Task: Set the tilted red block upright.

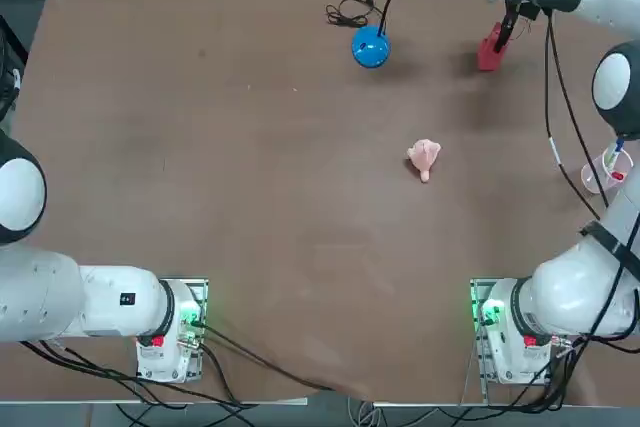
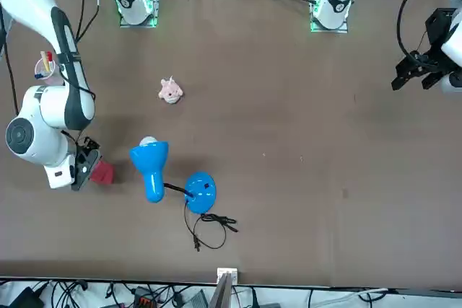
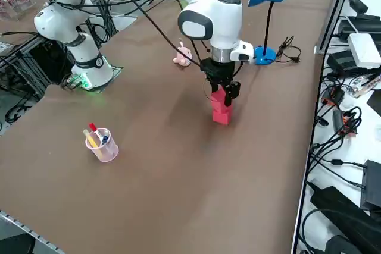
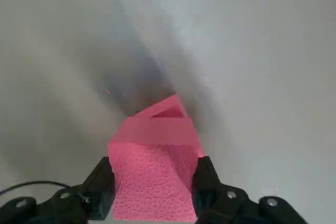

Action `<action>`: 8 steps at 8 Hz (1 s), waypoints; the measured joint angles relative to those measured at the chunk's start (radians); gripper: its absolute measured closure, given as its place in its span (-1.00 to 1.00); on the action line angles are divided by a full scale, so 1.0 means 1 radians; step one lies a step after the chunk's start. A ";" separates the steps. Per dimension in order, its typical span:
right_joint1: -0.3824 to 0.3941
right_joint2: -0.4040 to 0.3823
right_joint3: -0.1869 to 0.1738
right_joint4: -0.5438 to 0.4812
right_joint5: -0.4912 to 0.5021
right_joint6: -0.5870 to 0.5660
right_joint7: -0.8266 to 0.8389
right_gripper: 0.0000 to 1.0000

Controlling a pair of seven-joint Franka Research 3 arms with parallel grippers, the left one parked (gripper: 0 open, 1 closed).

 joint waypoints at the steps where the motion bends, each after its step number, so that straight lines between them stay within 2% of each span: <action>1: 0.000 -0.008 0.000 0.008 0.000 -0.007 0.058 -0.42; 4: 0.000 -0.050 0.001 0.056 0.011 -0.139 0.388 -0.37; 8: -0.045 -0.043 -0.004 0.061 0.171 -0.164 0.829 -0.37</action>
